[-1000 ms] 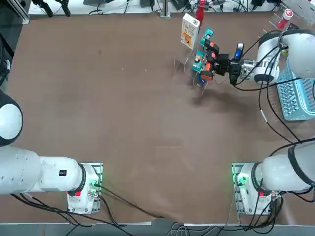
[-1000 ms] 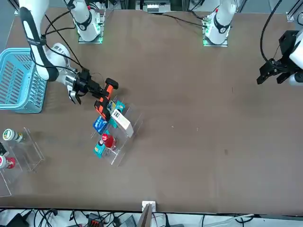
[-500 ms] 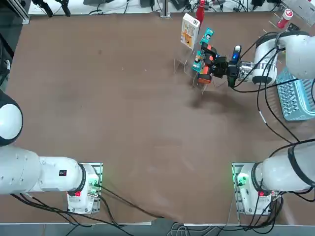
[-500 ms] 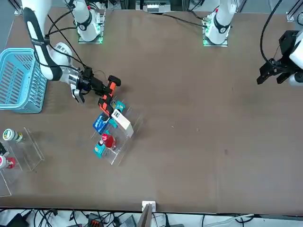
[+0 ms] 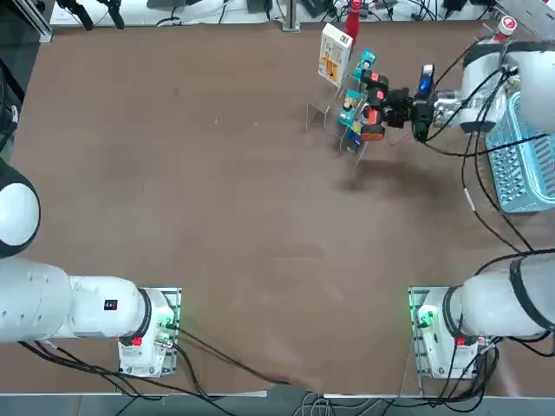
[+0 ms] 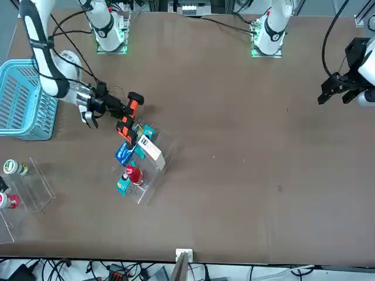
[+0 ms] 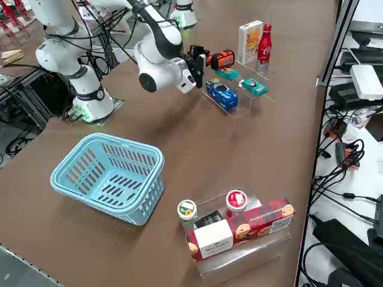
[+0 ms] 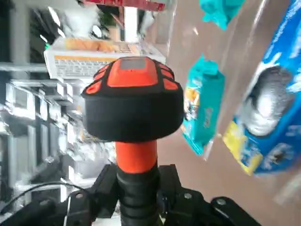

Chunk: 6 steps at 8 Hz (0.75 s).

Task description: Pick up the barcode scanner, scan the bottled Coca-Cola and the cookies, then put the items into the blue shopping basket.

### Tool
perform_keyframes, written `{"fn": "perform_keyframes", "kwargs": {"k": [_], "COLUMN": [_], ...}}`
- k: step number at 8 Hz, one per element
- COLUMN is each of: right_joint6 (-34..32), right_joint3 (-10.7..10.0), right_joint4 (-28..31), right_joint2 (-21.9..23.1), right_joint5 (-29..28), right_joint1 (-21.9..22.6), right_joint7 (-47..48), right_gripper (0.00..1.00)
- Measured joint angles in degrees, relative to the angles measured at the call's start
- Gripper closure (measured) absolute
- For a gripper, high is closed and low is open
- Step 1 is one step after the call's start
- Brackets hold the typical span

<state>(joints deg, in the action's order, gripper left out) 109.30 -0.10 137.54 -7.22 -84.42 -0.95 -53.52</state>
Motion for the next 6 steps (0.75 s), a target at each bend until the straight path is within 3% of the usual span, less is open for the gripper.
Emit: {"fn": "perform_keyframes", "kwargs": {"k": [4, 6], "right_joint6": [1.6, 8.6], "right_joint3": [-0.4, 0.0], "right_joint4": [-10.1, -9.1], "right_joint2": [3.1, 4.2], "right_joint5": [40.4, 56.3], "right_joint1": [-6.3, -6.2], "right_joint7": [22.7, 32.6], "right_gripper": [0.56, 0.56]}}
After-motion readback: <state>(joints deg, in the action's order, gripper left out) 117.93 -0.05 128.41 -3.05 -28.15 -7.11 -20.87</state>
